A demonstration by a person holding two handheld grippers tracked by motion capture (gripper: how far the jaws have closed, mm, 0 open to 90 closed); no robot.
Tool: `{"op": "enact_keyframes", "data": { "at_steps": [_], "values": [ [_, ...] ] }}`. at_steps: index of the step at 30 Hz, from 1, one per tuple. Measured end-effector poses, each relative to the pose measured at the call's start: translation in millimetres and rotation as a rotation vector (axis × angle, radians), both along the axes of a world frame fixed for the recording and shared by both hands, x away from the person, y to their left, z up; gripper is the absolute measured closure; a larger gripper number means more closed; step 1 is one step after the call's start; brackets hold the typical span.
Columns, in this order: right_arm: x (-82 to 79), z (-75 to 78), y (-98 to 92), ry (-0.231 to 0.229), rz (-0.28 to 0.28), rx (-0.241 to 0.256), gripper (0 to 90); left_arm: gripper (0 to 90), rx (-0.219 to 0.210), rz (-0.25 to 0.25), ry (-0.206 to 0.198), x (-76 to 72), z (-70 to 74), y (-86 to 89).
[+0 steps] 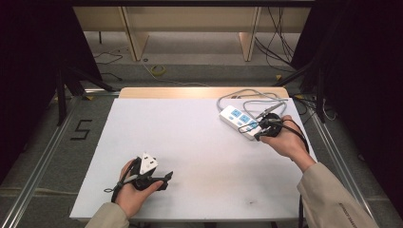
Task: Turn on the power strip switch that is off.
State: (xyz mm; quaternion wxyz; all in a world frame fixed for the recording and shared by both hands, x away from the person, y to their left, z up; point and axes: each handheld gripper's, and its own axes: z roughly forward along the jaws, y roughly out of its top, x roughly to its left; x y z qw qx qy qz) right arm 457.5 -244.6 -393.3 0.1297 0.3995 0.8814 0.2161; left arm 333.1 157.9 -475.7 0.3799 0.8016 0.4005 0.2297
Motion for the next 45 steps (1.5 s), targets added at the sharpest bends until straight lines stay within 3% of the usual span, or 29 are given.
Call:
{"op": "enact_keyframes", "data": {
  "at_steps": [22,45],
  "values": [
    [19.0,3.5,2.9,0.003,-0.018,-0.009,90.0,20.5,0.001,-0.001,0.0,0.1,-0.1,0.2],
    [37.4,-2.7,7.6,0.029,-0.037,-0.003,90.0,20.5,-0.001,-0.002,0.002,0.3,-0.5,-0.3]
  ]
}}
